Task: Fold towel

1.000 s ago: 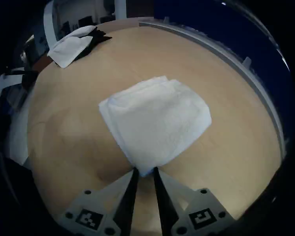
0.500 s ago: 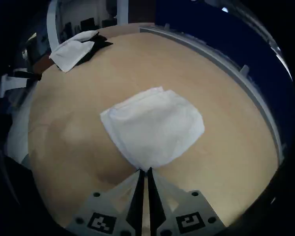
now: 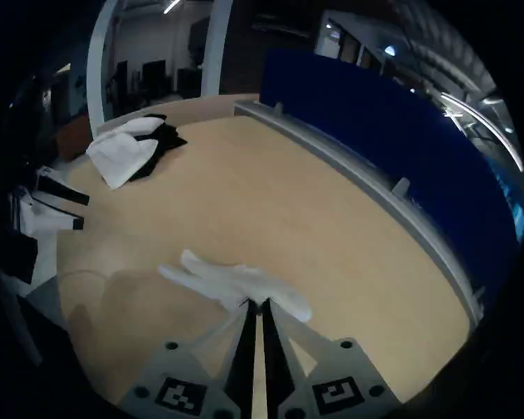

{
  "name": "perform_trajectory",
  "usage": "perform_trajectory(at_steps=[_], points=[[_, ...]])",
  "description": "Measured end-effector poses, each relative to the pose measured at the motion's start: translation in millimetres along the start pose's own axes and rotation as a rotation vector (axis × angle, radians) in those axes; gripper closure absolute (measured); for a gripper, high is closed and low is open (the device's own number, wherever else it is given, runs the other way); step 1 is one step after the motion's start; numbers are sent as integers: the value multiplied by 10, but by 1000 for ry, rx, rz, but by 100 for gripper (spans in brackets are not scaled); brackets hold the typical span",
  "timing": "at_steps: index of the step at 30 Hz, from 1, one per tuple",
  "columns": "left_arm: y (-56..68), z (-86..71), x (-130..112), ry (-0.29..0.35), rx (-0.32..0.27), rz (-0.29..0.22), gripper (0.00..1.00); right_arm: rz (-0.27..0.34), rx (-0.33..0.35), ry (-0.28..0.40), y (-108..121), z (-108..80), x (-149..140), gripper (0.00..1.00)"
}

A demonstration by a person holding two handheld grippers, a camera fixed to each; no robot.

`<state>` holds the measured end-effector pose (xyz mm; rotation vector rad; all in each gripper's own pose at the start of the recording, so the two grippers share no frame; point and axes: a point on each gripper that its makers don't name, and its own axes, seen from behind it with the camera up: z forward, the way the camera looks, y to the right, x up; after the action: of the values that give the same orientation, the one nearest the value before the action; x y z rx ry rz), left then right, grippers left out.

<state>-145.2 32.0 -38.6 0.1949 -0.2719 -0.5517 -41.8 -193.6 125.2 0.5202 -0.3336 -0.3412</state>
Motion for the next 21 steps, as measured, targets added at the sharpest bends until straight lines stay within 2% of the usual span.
perform_trajectory(at_steps=[6, 14, 21], points=[[61, 11, 90, 9, -16, 18, 0, -2, -26, 41, 143, -174, 210, 94], [171, 24, 162, 13, -39, 48, 0, 8, -61, 43, 311, -317, 172, 94], [222, 55, 208, 13, -49, 64, 0, 31, -95, 49, 560, -505, 129, 94]])
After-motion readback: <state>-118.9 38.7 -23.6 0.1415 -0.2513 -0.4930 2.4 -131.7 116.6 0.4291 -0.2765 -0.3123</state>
